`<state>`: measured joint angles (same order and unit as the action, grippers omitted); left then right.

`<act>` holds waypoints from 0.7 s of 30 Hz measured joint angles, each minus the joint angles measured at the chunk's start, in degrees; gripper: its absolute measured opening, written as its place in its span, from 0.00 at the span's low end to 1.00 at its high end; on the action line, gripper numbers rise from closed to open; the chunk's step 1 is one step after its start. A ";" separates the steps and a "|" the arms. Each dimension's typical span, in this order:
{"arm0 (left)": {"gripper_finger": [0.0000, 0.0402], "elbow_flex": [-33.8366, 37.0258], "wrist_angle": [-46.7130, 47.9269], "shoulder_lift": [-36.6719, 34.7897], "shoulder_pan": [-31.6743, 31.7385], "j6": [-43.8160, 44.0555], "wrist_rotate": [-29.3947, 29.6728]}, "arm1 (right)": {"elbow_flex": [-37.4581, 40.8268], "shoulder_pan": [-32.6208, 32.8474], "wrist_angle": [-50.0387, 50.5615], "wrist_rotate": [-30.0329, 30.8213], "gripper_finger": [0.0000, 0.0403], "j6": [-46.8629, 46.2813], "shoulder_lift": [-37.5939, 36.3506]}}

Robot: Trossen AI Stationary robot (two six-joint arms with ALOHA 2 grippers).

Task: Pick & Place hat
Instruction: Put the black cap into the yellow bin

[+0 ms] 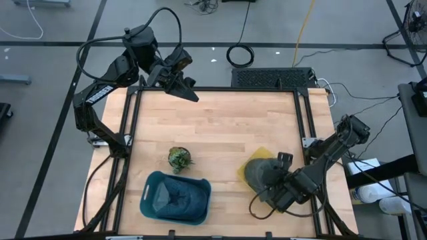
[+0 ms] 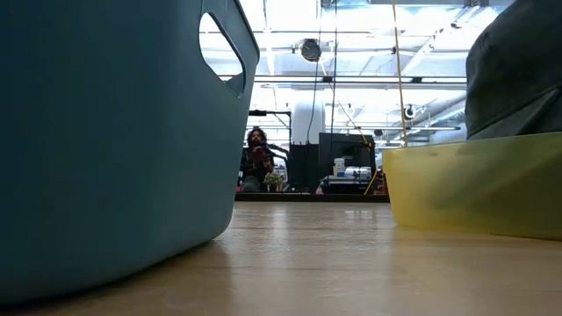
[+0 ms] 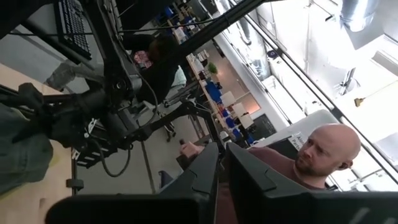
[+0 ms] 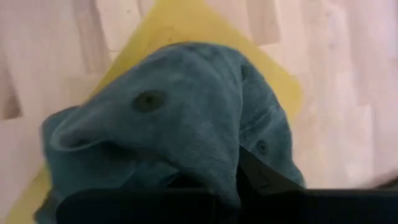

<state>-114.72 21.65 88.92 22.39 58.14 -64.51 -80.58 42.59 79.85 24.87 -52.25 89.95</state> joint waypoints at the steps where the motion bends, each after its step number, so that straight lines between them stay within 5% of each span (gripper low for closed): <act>1: 0.09 0.00 0.00 0.00 0.02 -0.07 0.02 | 0.26 0.11 -0.85 -0.79 0.00 -0.42 0.00; 21: 0.09 0.00 0.04 0.00 0.02 0.84 0.40 | 13.24 3.28 -20.35 -17.48 0.00 -4.82 -0.07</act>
<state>-114.72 21.69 88.92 22.41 58.98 -64.11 -67.35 45.87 59.50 7.39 -57.07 89.89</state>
